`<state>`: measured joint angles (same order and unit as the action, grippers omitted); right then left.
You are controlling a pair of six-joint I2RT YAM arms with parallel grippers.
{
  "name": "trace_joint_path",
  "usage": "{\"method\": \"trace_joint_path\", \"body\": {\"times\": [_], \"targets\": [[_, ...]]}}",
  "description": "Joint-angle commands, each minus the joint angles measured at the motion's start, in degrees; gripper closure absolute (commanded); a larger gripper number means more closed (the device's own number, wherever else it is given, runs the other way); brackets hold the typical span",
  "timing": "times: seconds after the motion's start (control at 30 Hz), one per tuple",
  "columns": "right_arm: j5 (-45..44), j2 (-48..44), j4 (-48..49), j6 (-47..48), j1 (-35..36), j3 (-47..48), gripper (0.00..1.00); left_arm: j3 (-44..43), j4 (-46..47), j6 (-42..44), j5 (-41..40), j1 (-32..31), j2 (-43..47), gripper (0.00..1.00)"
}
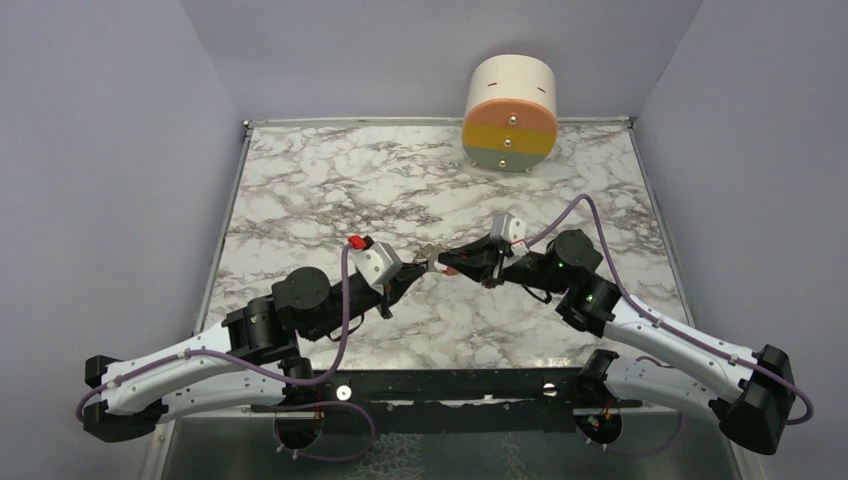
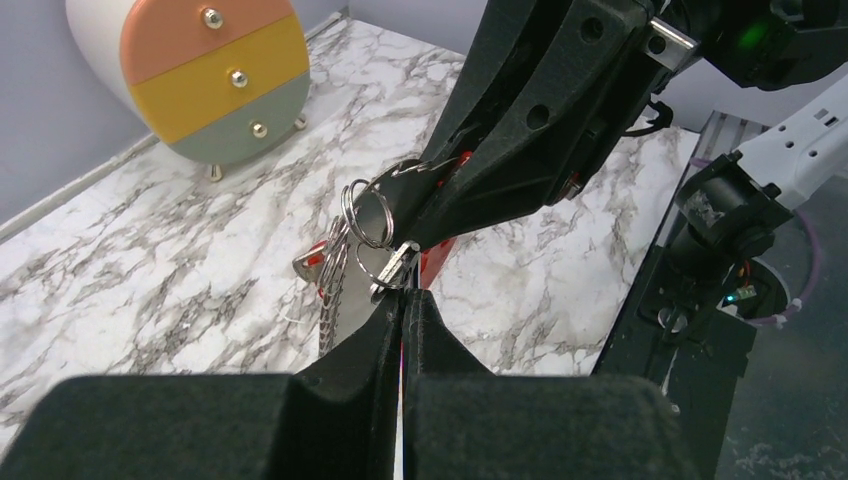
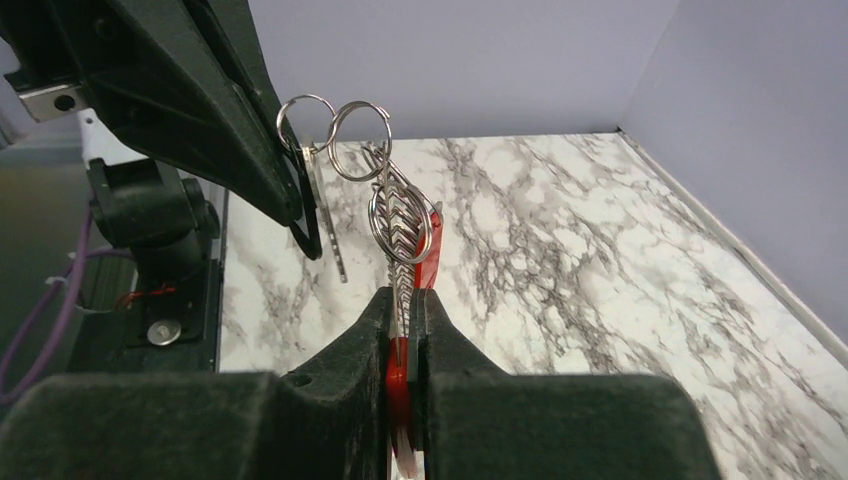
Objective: Remove the keys from the keyring
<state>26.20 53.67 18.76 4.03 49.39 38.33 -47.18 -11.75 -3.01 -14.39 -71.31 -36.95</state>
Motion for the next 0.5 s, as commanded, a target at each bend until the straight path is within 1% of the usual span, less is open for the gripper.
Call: {"method": "trace_joint_path", "body": {"times": [0.0,0.13,0.2,0.37,0.47], "targets": [[-9.9,-1.1,-0.8,4.1,-0.8,1.1,0.98,-1.8,-3.7,0.8,-0.1,0.1,-0.4,1.00],[-13.8,-1.9,-1.5,6.1,-0.8,0.6,0.98,-3.4,-6.2,1.1,-1.3,0.1,-1.5,1.00],[-14.9,-2.5,-2.2,7.3,-0.8,0.6,0.98,-4.5,-8.0,0.8,-3.3,0.2,-2.2,1.00],[-14.6,-3.6,-3.6,9.0,-0.7,0.9,0.98,-6.6,-11.7,-0.9,-13.9,0.1,-3.9,1.00],[-14.3,-3.8,-3.9,9.1,-0.6,0.8,0.98,-6.5,-10.9,-0.8,-17.2,0.1,-3.8,1.00]]}}
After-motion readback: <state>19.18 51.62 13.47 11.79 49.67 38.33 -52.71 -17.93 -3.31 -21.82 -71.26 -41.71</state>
